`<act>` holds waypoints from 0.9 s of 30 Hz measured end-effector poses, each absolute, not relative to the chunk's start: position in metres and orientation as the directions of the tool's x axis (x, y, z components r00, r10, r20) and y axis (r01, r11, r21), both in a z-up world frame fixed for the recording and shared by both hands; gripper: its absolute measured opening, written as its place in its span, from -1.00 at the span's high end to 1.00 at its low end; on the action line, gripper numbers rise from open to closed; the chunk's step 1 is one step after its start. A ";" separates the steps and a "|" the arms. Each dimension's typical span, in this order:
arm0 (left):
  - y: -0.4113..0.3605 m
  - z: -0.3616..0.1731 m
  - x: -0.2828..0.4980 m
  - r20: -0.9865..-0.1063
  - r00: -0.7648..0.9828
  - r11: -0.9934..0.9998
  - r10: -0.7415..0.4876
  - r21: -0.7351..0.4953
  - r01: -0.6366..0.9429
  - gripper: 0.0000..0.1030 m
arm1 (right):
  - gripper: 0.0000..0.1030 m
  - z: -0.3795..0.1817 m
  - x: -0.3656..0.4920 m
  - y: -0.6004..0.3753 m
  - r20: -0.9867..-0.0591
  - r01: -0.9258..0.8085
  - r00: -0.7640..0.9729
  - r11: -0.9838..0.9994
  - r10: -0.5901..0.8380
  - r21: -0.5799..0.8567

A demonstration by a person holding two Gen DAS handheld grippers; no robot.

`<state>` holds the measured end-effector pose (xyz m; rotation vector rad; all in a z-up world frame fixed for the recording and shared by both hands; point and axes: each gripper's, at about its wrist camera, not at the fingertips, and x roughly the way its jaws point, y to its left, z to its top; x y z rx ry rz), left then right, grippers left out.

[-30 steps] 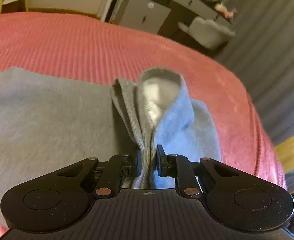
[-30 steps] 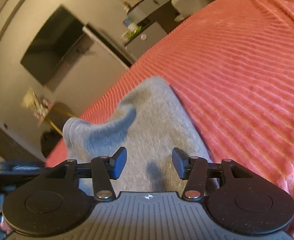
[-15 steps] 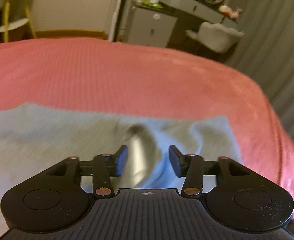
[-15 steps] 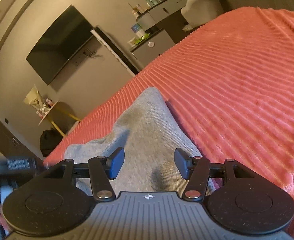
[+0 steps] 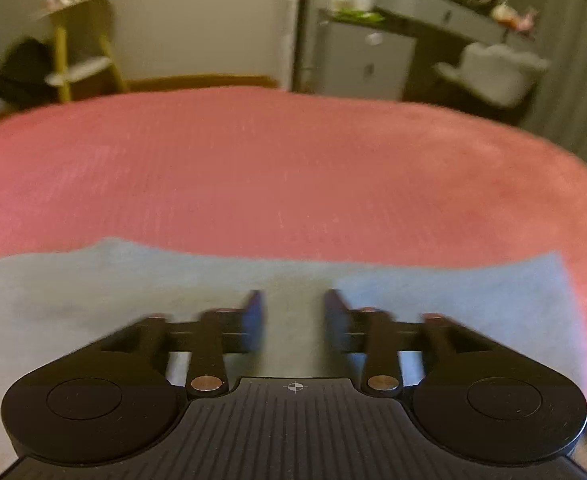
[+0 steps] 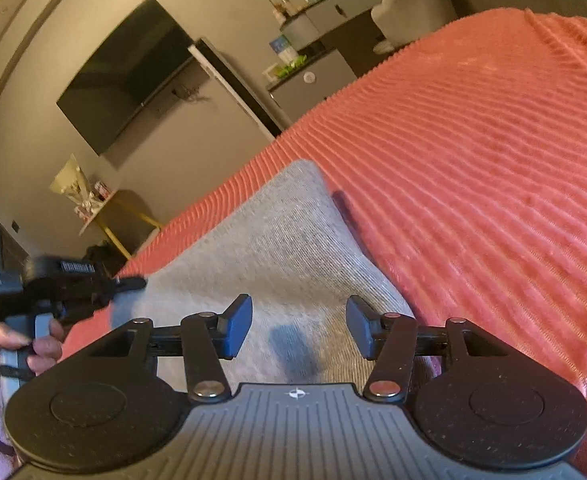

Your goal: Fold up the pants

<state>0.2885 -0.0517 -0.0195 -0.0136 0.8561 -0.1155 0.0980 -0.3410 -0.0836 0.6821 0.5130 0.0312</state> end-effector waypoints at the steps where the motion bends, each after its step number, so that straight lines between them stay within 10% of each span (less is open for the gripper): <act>1: -0.047 -0.018 0.283 -0.757 0.637 0.989 -0.148 -0.100 0.112 -0.10 | -0.03 -0.082 0.097 -0.341 -0.437 0.134 0.878 0.779 0.193 0.612; 4: -0.033 -0.022 0.269 -0.770 0.549 0.945 -0.324 -0.294 0.146 -0.41 | -0.03 -0.081 0.094 -0.342 -0.427 0.133 0.884 0.775 0.188 0.618; 10: -0.049 -0.051 0.276 -0.828 0.481 0.957 -0.289 -0.260 0.127 -0.56 | -0.04 -0.081 0.095 -0.339 -0.438 0.129 0.877 0.784 0.195 0.607; 11: -0.052 -0.051 0.276 -0.822 0.492 0.958 -0.286 -0.250 0.139 -0.52 | -0.04 -0.080 0.095 -0.339 -0.433 0.121 0.879 0.785 0.200 0.608; 14: -0.064 -0.047 0.284 -0.813 0.482 0.945 -0.327 -0.273 0.180 0.41 | -0.03 -0.073 0.090 -0.338 -0.385 0.088 0.902 0.787 0.198 0.611; 16: -0.069 -0.042 0.289 -0.814 0.478 0.944 -0.330 -0.276 0.182 0.57 | 0.17 -0.068 0.087 -0.337 -0.359 0.076 0.915 0.798 0.182 0.597; 21: -0.075 -0.036 0.288 -0.795 0.504 0.940 -0.339 -0.268 0.209 0.66 | 0.75 -0.077 0.102 -0.333 -0.505 0.170 0.853 0.846 0.131 0.506; 27: -0.054 -0.008 0.277 -0.766 0.533 0.933 -0.359 -0.277 0.231 0.68 | 0.80 -0.067 0.093 -0.342 -0.458 0.198 0.887 0.844 0.062 0.499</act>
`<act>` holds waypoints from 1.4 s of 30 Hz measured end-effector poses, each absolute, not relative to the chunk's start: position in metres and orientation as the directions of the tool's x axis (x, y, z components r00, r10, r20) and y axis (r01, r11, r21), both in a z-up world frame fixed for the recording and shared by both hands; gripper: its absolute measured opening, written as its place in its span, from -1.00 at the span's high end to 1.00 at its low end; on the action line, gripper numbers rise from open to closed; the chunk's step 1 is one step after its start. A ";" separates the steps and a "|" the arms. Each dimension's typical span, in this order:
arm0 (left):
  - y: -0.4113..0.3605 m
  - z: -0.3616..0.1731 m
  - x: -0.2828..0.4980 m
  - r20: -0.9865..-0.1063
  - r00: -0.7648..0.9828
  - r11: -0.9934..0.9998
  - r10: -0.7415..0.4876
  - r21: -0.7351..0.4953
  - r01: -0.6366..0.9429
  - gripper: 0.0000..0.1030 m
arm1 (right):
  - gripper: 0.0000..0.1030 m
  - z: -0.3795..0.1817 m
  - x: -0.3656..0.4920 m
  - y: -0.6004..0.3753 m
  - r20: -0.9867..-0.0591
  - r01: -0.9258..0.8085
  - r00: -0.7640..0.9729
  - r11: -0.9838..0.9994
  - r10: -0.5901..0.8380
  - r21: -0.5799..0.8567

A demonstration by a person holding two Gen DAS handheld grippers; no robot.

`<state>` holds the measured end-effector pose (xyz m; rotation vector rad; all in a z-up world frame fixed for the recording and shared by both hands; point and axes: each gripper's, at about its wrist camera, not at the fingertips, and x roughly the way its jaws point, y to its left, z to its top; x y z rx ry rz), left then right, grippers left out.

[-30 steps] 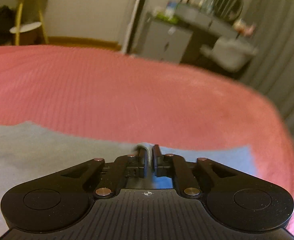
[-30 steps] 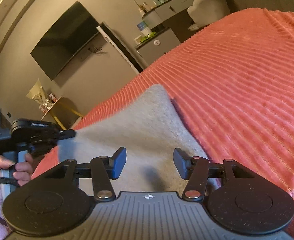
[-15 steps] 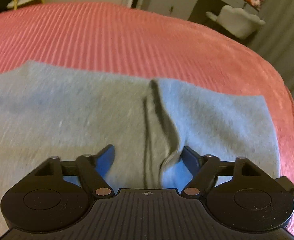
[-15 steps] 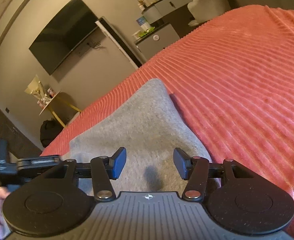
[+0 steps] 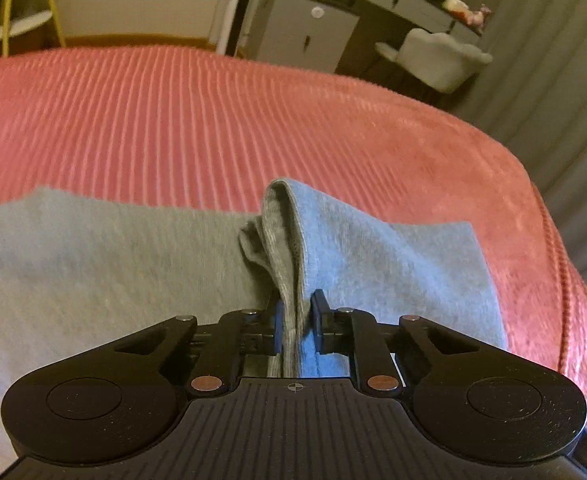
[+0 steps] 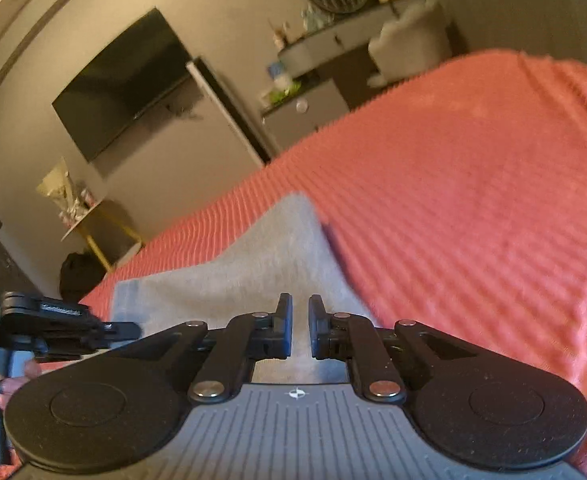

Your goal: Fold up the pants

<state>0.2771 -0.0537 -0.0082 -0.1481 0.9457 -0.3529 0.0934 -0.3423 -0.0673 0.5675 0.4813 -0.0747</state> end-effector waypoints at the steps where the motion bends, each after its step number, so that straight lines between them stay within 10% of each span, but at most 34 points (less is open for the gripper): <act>1: -0.051 -0.006 0.277 -0.764 0.541 0.936 -0.352 -0.265 0.233 0.68 | 0.80 -0.075 0.100 -0.341 -0.515 0.211 0.853 0.847 0.083 0.487; 6: -0.045 -0.020 0.283 -0.806 0.569 0.985 -0.165 -0.102 0.142 0.92 | 0.83 -0.074 0.107 -0.338 -0.499 0.171 0.859 0.853 0.117 0.494; 11: -0.030 -0.034 0.264 -0.825 0.490 0.959 -0.280 -0.221 0.175 0.24 | 0.82 -0.076 0.105 -0.343 -0.500 0.195 0.859 0.834 0.110 0.517; 25: -0.010 -0.030 0.248 -0.712 0.480 0.848 -0.512 -0.510 0.146 -0.30 | 0.79 -0.079 0.103 -0.337 -0.507 0.184 0.852 0.833 0.130 0.523; 29: -0.006 -0.032 0.249 -0.756 0.476 0.890 -0.449 -0.425 0.165 -0.37 | 0.76 -0.079 0.105 -0.337 -0.507 0.184 0.851 0.830 0.133 0.527; 33: -0.023 -0.048 0.253 -0.813 0.422 0.916 -0.401 -0.357 0.183 -0.20 | 0.76 -0.078 0.105 -0.337 -0.508 0.183 0.851 0.832 0.132 0.524; 37: -0.051 -0.052 0.254 -0.843 0.436 0.944 -0.315 -0.229 0.239 0.52 | 0.76 -0.078 0.104 -0.336 -0.503 0.177 0.855 0.837 0.130 0.517; 42: -0.062 -0.041 0.250 -0.847 0.458 0.954 -0.271 -0.173 0.244 0.70 | 0.75 -0.076 0.102 -0.335 -0.492 0.169 0.862 0.844 0.125 0.510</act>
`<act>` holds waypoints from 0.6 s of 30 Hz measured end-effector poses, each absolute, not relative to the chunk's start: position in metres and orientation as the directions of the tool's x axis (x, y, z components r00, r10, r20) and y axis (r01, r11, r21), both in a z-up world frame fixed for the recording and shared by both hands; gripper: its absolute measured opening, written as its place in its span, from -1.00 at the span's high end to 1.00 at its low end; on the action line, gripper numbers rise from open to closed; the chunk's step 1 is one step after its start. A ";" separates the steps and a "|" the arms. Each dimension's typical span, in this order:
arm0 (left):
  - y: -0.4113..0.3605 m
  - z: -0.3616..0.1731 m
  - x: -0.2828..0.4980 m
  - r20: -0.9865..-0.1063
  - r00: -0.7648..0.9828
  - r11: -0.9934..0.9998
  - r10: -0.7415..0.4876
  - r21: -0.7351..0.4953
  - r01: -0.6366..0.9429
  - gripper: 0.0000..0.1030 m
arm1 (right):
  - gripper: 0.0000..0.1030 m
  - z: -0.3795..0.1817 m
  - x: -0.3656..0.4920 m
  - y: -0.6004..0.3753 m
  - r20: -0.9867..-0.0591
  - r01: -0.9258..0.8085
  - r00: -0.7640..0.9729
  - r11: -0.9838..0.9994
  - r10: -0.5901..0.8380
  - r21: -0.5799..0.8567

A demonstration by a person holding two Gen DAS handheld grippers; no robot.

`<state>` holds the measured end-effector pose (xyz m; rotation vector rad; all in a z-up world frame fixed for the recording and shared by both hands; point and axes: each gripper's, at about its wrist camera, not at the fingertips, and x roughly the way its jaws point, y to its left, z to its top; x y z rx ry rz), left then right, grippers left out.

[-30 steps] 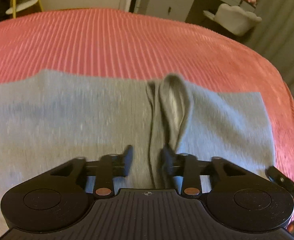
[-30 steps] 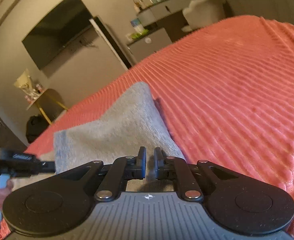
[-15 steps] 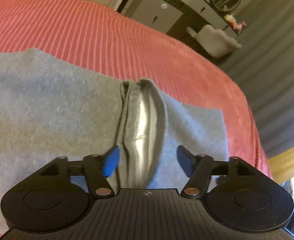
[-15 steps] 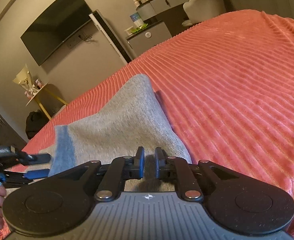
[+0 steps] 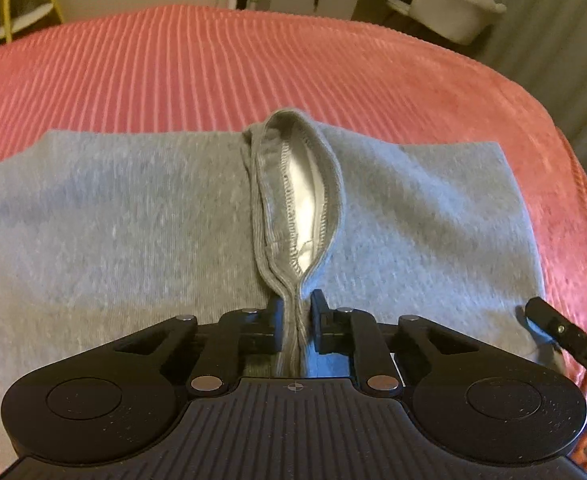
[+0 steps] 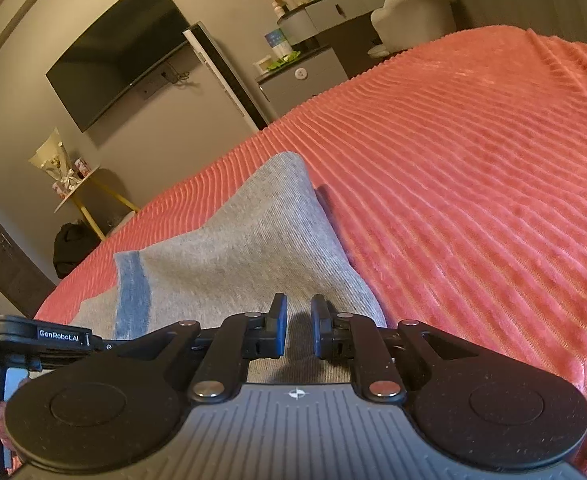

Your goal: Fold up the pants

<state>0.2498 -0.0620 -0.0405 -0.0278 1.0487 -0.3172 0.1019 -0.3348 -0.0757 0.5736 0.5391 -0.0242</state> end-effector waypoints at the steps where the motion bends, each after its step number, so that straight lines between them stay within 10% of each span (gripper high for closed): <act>1: -0.063 -0.038 0.248 -0.844 0.465 0.953 -0.269 -0.165 0.253 0.71 | 0.75 -0.075 0.102 -0.334 -0.492 0.169 0.862 0.846 0.123 0.506; 18: -0.021 -0.029 0.237 -0.850 0.507 0.978 -0.142 -0.040 0.207 0.59 | 0.76 -0.072 0.105 -0.319 -0.521 0.097 0.838 0.894 0.164 0.438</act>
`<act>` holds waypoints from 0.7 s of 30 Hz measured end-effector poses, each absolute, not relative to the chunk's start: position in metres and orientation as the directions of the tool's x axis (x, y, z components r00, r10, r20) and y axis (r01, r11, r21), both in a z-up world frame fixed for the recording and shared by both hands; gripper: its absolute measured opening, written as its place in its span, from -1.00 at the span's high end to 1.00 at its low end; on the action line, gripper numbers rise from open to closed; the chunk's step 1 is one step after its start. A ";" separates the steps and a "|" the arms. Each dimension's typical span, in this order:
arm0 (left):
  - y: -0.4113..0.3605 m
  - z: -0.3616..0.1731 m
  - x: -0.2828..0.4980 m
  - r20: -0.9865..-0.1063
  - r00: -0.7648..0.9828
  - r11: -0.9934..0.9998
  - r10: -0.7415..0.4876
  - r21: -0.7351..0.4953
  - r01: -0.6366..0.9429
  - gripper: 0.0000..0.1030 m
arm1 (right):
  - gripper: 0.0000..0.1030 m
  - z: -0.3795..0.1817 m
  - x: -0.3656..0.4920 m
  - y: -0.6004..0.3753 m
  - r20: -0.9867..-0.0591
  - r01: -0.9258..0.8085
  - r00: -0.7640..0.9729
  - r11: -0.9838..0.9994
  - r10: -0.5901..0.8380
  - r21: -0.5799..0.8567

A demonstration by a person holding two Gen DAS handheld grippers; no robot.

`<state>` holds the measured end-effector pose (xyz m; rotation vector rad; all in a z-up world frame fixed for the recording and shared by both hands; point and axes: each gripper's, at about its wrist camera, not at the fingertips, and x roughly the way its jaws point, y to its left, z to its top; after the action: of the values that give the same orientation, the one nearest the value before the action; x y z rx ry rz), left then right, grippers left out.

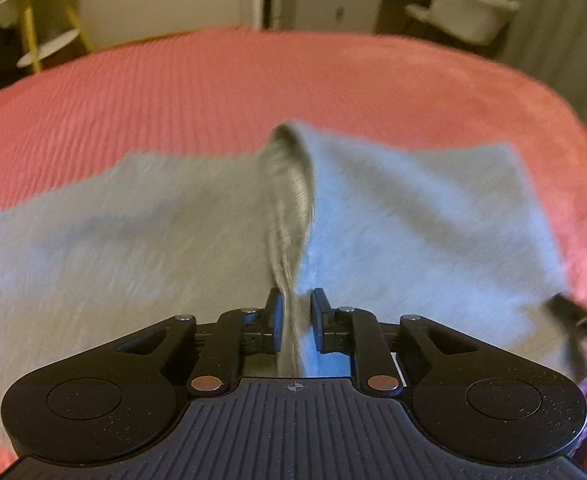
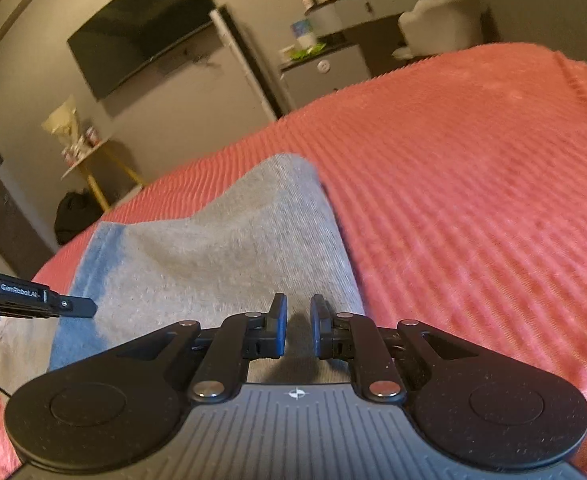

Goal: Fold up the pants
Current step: 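Open the left gripper and release the seam fold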

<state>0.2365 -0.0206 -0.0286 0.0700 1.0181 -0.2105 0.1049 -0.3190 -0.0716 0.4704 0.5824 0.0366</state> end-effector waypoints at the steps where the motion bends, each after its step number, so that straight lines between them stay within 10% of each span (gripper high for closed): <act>1: -0.018 -0.031 0.232 -0.846 0.515 0.979 -0.138 -0.037 0.202 0.46 | 0.76 -0.070 0.105 -0.319 -0.521 0.095 0.838 0.896 0.163 0.433; 17: 0.021 -0.054 0.185 -0.782 0.555 0.958 -0.283 -0.254 0.130 -0.04 | 0.76 -0.051 0.247 -0.296 -0.611 0.010 0.787 0.988 0.089 0.157; 21: 0.021 -0.057 0.185 -0.775 0.566 0.959 -0.281 -0.256 0.125 -0.06 | 0.43 -0.049 0.222 -0.287 -0.626 -0.003 0.771 0.984 0.117 0.179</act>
<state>0.1851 0.0207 -0.0568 -0.1795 0.9408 -0.2404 0.2224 -0.2866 -0.0494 0.1719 0.6887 0.0653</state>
